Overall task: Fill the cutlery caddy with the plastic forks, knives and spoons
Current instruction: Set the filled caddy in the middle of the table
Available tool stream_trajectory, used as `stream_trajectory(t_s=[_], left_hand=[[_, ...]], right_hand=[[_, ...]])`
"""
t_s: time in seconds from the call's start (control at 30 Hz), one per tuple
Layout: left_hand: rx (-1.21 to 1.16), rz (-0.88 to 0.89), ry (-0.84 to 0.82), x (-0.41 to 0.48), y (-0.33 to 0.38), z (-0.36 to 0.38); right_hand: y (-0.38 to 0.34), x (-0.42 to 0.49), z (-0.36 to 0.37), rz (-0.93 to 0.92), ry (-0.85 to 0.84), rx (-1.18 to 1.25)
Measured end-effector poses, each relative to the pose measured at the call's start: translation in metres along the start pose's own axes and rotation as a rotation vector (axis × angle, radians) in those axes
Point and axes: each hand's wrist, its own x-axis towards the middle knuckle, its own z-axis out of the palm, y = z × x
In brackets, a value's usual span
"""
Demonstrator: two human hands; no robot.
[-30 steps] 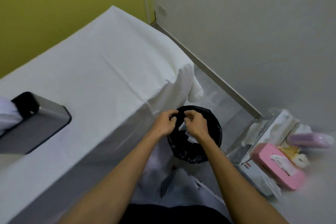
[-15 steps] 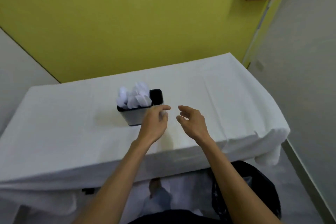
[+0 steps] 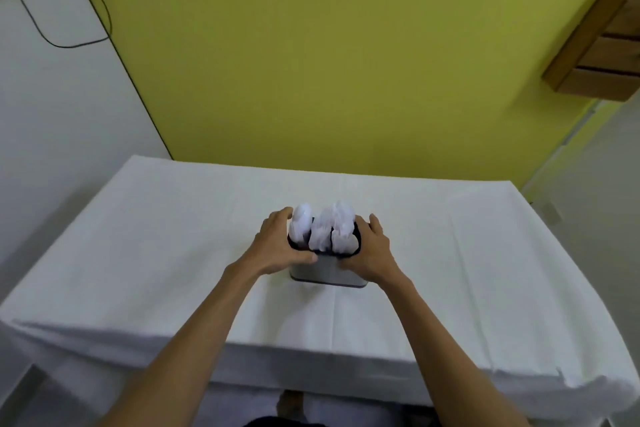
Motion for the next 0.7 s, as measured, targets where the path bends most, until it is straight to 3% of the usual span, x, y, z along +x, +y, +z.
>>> stream_trajectory(t_s=[0.27, 0.7], left_hand=[[-0.123, 0.041, -0.102, 0.041, -0.020, -0.007], [-0.048, 0.026, -0.048, 0.166, -0.022, -0.093]], right_hand=[[0.001, 0.031, -0.008, 0.028, -0.003, 0.012], [-0.062, 0.178, -0.019, -0.012, 0.011, -0.062]])
